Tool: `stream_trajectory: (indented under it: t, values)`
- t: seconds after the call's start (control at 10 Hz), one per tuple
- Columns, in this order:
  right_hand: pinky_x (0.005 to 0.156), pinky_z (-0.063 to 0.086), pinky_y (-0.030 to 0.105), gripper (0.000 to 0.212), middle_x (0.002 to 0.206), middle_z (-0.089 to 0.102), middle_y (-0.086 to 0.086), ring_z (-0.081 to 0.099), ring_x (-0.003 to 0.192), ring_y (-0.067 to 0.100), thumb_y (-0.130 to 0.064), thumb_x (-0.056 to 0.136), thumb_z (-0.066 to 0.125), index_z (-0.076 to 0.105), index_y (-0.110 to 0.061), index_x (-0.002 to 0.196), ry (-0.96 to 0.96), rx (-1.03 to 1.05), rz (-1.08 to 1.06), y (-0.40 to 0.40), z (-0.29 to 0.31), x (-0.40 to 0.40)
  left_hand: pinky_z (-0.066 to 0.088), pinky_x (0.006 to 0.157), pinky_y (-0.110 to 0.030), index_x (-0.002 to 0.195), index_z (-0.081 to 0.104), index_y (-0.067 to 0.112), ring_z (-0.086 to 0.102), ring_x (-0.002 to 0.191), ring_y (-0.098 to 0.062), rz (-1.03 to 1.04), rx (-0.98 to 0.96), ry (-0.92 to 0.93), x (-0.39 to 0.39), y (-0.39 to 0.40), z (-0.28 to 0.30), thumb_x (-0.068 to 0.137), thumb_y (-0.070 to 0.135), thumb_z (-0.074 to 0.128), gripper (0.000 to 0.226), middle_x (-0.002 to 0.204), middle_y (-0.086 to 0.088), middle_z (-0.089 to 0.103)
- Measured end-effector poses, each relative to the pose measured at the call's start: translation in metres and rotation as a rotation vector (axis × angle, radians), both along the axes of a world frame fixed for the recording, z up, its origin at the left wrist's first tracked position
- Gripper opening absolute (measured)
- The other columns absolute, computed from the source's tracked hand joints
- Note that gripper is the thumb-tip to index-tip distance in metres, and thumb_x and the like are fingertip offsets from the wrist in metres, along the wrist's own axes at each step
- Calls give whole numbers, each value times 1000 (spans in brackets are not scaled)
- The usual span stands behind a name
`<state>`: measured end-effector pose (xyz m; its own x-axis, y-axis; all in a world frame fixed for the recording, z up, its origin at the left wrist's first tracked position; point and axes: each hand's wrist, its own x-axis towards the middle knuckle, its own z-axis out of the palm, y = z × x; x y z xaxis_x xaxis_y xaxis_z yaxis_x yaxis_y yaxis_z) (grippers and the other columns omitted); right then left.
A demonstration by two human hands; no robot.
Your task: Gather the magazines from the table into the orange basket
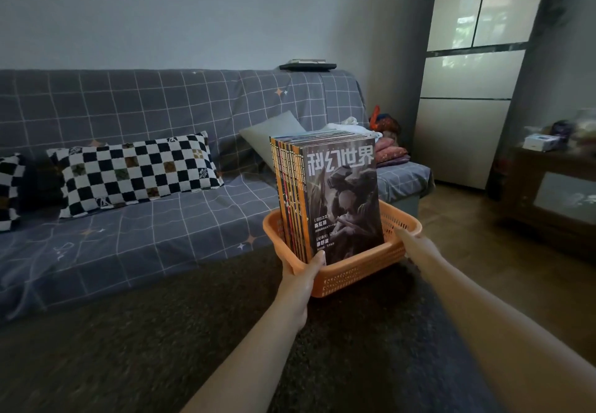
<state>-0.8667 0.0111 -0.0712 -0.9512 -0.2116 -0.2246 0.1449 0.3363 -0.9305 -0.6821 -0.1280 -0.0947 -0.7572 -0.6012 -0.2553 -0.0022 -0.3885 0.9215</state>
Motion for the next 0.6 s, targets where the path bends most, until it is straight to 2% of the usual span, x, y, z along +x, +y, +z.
stream_trajectory:
  t: [0.1, 0.2, 0.3, 0.4, 0.5, 0.6]
  values:
    - [51, 42, 24, 49, 87, 57, 7, 54, 70, 17, -38, 93, 51, 48, -6, 130, 54, 34, -29, 1, 5, 11, 30, 113, -49, 151, 25, 21, 43, 132, -27, -4, -27, -36, 9, 6, 6, 79, 39, 73, 88, 144, -5, 46]
    - [54, 39, 27, 51, 91, 57, 10, 53, 71, 17, -38, 92, 51, 47, -3, 129, 52, 73, -59, 5, 11, 29, 32, 112, -46, 149, 28, 17, 43, 132, -27, 12, -90, -100, 20, 12, 18, 83, 42, 68, 81, 143, -6, 47]
    - [53, 39, 27, 49, 86, 56, 8, 55, 72, 18, -35, 93, 50, 44, -1, 128, 67, 94, -87, 10, 20, 51, 36, 105, -42, 148, 29, 15, 42, 132, -27, 67, -180, -158, 36, 21, 34, 89, 41, 61, 71, 145, -8, 45]
    - [55, 40, 27, 50, 93, 56, 7, 56, 75, 18, -31, 93, 50, 37, -2, 133, 132, 42, -76, 19, 39, 87, 36, 105, -40, 148, 29, 16, 39, 134, -26, 101, -349, -222, 59, 31, 51, 92, 41, 57, 68, 148, -7, 41]
    - [61, 45, 28, 43, 85, 54, 0, 55, 74, 14, -28, 94, 50, 42, -7, 131, 182, -85, 11, 31, 66, 131, 37, 102, -36, 147, 31, 19, 41, 133, -22, 83, -618, -289, 89, 39, 69, 91, 46, 55, 66, 148, -7, 40]
    - [81, 53, 38, 28, 87, 58, -2, 60, 80, 15, -23, 93, 53, 53, -14, 119, 203, -285, 64, 49, 104, 179, 37, 106, -36, 148, 28, 22, 40, 134, -20, 30, -967, -407, 135, 51, 85, 92, 45, 52, 65, 152, -5, 34]
